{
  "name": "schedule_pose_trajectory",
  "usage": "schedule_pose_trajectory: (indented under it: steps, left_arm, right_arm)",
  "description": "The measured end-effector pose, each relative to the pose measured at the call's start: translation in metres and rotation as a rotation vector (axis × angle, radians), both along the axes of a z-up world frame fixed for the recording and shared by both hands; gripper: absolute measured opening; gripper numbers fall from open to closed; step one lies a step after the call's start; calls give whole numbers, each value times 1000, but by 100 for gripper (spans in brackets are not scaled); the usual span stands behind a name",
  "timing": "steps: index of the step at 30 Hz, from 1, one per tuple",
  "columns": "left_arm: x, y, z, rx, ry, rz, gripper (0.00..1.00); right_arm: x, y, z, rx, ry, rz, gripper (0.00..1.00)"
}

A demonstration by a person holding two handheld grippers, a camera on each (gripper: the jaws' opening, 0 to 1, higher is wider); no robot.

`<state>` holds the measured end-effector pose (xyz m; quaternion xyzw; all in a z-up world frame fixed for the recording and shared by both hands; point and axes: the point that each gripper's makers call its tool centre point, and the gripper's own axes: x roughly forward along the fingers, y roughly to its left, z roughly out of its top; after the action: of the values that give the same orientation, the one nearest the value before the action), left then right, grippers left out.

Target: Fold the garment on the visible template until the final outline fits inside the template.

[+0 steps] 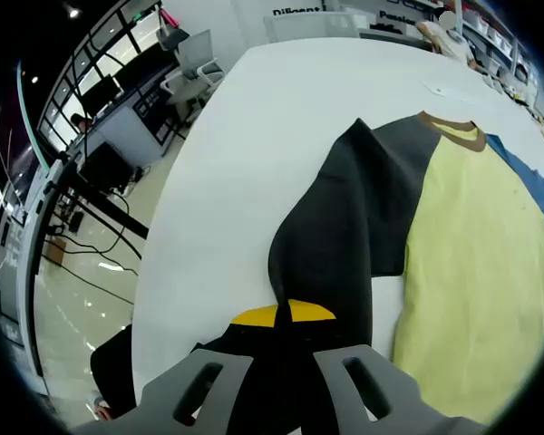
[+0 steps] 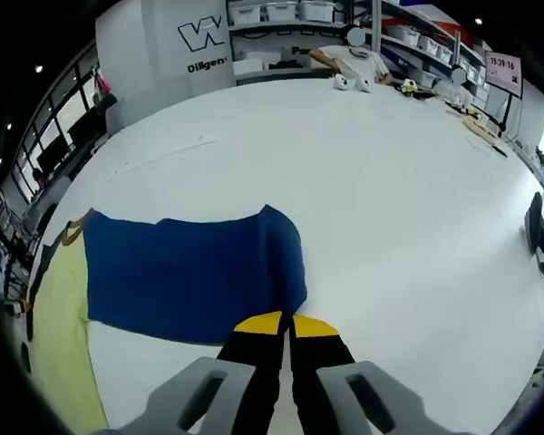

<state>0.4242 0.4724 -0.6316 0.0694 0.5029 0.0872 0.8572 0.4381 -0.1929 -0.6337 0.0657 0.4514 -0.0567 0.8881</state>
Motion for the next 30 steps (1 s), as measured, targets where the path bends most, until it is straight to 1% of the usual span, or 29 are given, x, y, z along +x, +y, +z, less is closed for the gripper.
schedule_pose_trajectory:
  steps: [3, 6, 8, 9, 10, 14, 15, 16, 18, 20, 21, 22, 23, 24, 25, 27, 28, 30]
  left_arm:
    - [0, 0, 0, 4, 1, -2, 2]
    - [0, 0, 0, 12, 3, -10, 2]
    - [0, -1, 0, 14, 3, -13, 2]
    - [0, -1, 1, 14, 3, -14, 2]
    - [0, -1, 1, 13, 4, -15, 2]
    - [0, 0, 0, 11, 2, -14, 2]
    - [0, 0, 0, 12, 1, -15, 2]
    - [0, -1, 0, 15, 3, -20, 2]
    - [0, -1, 0, 22, 6, -28, 2]
    - [1, -1, 0, 25, 6, -32, 2]
    - [1, -1, 0, 24, 6, -31, 2]
    - [1, -1, 0, 23, 5, -30, 2]
    - [0, -1, 0, 21, 5, -29, 2]
    - [1, 0, 0, 20, 5, -28, 2]
    - [1, 0, 0, 21, 5, -29, 2]
    - [1, 0, 0, 23, 4, -33, 2]
    - [1, 0, 0, 27, 5, -39, 2]
    - [1, 0, 0, 33, 7, -45, 2]
  right_arm:
    - [-8, 6, -3, 9, 36, 37, 0]
    - [-7, 4, 1, -7, 15, 46, 0]
    - [-1, -3, 9, -14, -25, 23, 8]
    - [0, -4, 10, -14, -29, 18, 12]
    - [6, -7, 14, -16, -57, 18, 14]
    - [23, -12, 27, -19, -130, 42, 15]
    - [29, -16, 30, -46, -151, 61, 15]
    - [35, -20, 29, -76, -159, 87, 14]
    - [39, -22, 25, -76, -147, 102, 13]
    - [44, -17, 21, -32, -143, 119, 15]
    - [46, -15, 17, -10, -128, 124, 18]
    - [46, -14, 14, -18, -117, 144, 22]
    - [47, -14, 11, -27, -107, 154, 22]
    - [48, -16, 8, -38, -92, 157, 19]
    - [50, -15, 8, -43, -97, 162, 13]
    - [53, -14, 7, -36, -98, 167, 5]
    - [54, -14, 4, -36, -93, 169, 4]
    - [52, -14, -3, -39, -64, 171, 5]
